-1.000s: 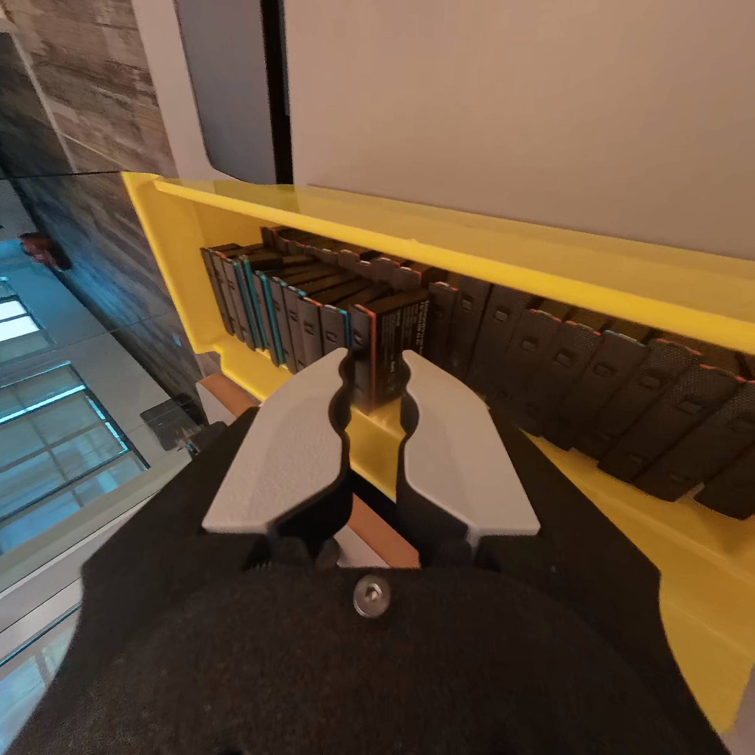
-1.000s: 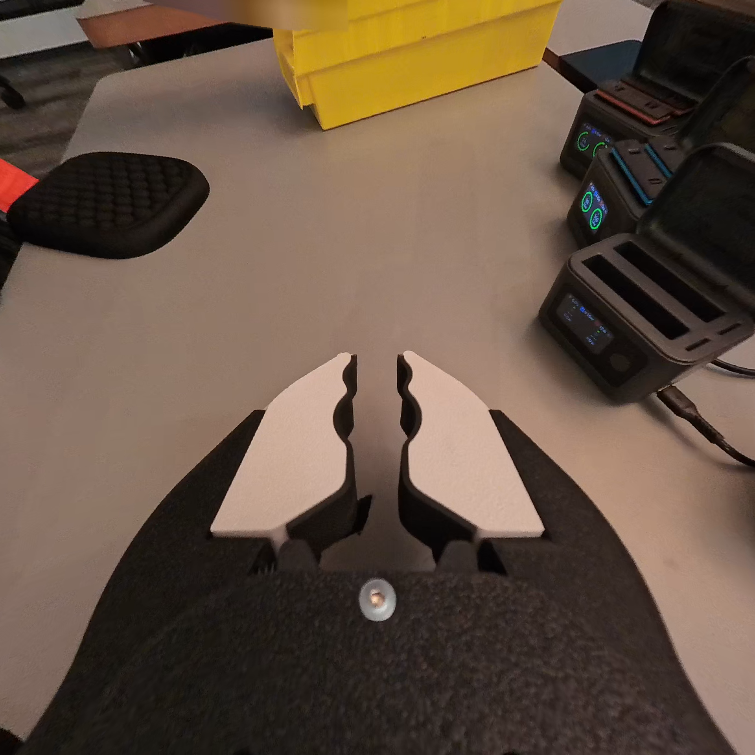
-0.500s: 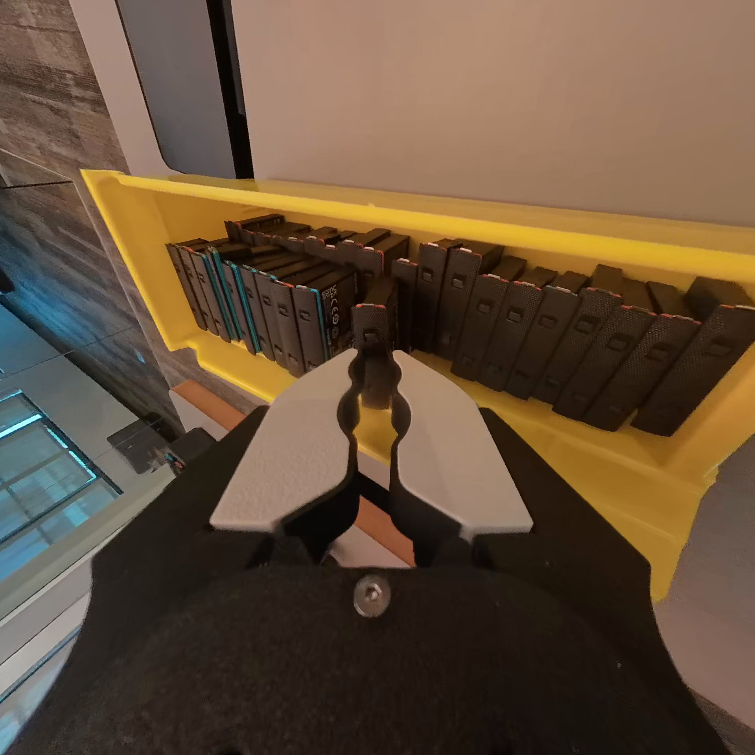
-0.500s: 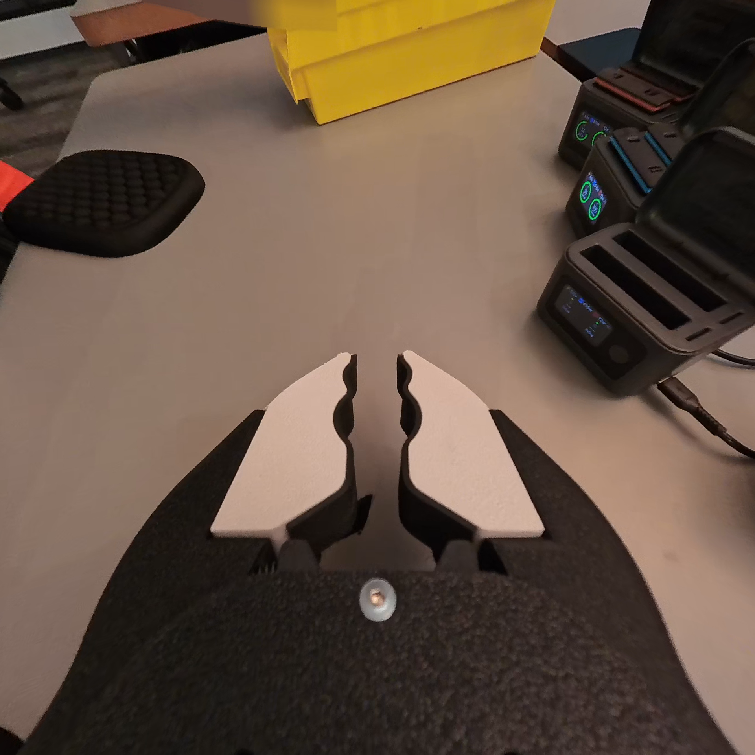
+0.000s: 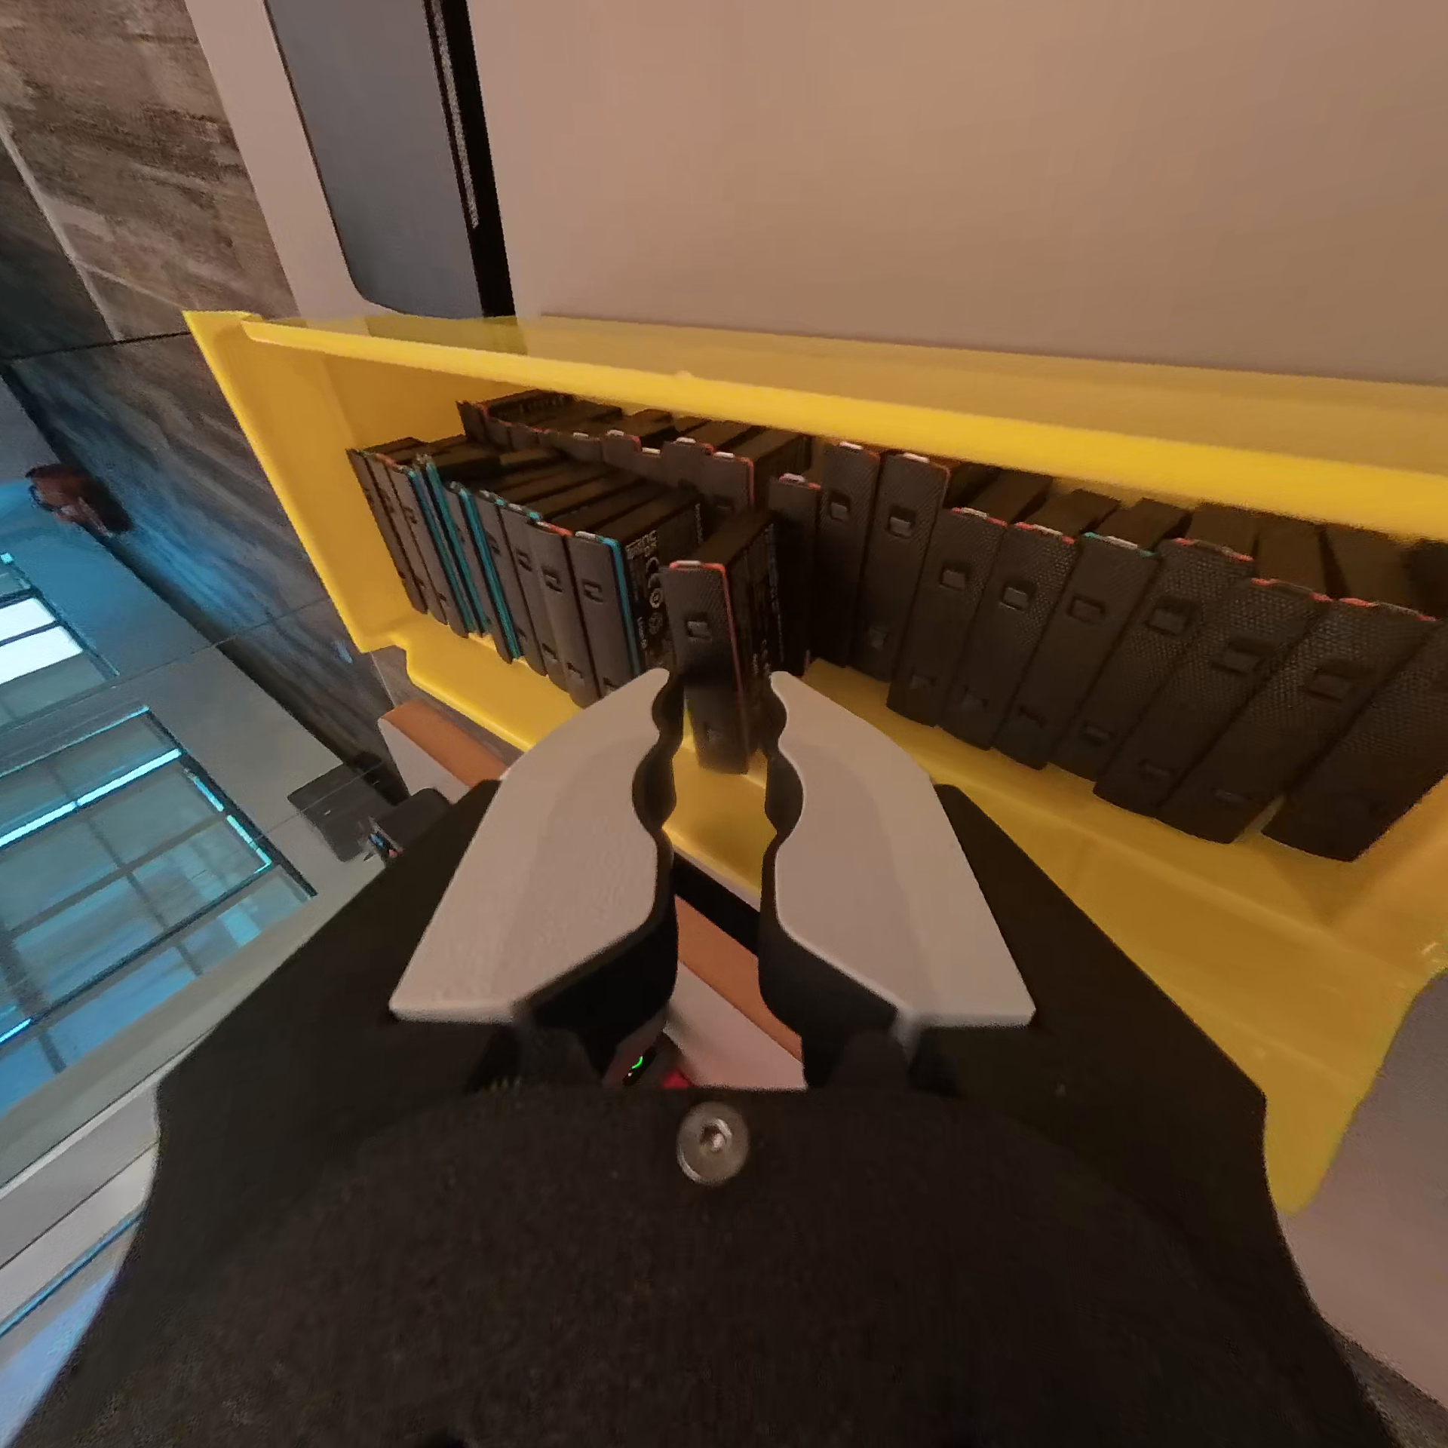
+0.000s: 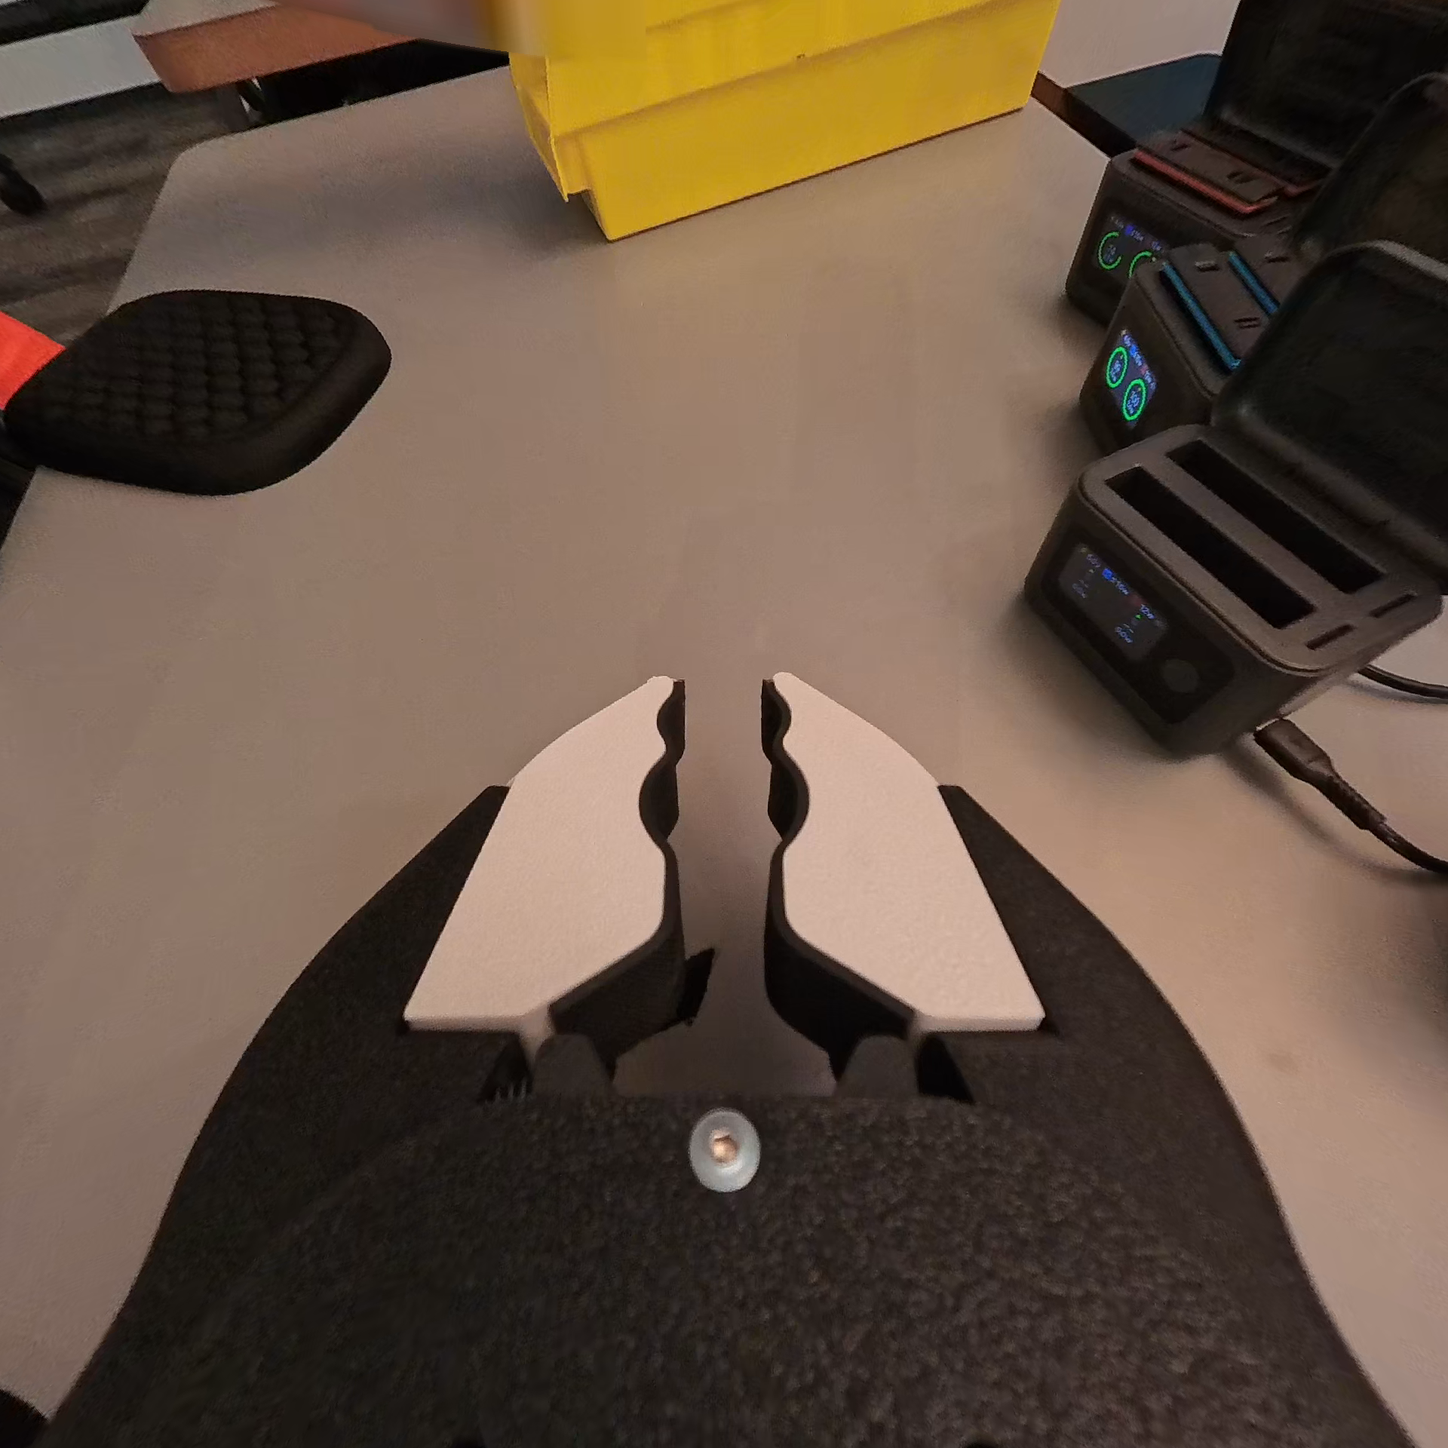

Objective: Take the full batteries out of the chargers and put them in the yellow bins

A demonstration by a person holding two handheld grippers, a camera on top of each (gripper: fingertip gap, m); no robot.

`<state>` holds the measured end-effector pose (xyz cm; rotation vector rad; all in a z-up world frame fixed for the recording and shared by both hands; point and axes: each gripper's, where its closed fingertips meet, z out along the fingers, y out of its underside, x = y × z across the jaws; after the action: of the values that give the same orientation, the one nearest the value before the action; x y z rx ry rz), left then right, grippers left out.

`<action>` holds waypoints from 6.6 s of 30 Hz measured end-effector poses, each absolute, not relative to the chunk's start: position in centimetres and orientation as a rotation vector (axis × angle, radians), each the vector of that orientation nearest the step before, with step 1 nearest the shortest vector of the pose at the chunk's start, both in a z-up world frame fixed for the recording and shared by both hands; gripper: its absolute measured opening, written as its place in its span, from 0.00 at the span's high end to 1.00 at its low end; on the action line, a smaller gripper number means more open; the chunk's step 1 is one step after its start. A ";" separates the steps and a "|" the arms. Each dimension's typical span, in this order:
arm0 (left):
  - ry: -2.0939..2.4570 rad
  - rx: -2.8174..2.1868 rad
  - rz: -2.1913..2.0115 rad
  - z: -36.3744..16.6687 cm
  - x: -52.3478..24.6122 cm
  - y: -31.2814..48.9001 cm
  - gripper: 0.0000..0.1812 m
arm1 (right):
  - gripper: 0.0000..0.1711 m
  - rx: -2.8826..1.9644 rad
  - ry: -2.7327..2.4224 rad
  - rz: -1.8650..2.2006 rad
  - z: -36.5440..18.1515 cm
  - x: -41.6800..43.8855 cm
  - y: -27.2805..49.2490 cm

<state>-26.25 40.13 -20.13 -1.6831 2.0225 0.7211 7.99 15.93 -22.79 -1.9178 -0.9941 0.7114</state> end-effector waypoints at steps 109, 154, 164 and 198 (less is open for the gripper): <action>2.076 -1.120 -0.410 -16.8 2.2 12.3 0.79 | 0.94 -1.669 -1.138 0.414 -18.2 3.9 11.1; 2.230 -1.479 -0.195 -13.2 9.7 25.6 0.92 | 0.82 -1.810 -0.837 0.252 -19.1 12.2 15.9; 2.290 -1.874 -0.139 -19.1 11.9 29.2 0.92 | 0.84 -1.830 -0.845 0.271 -19.5 12.4 15.8; 2.270 -1.809 -0.064 -22.3 12.1 29.9 0.90 | 0.85 -1.829 -0.890 0.316 -19.7 11.5 15.2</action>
<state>12.15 29.86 -22.31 -1.8086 2.2699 -0.0638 11.50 15.18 -19.68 -1.8294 -0.8900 0.3160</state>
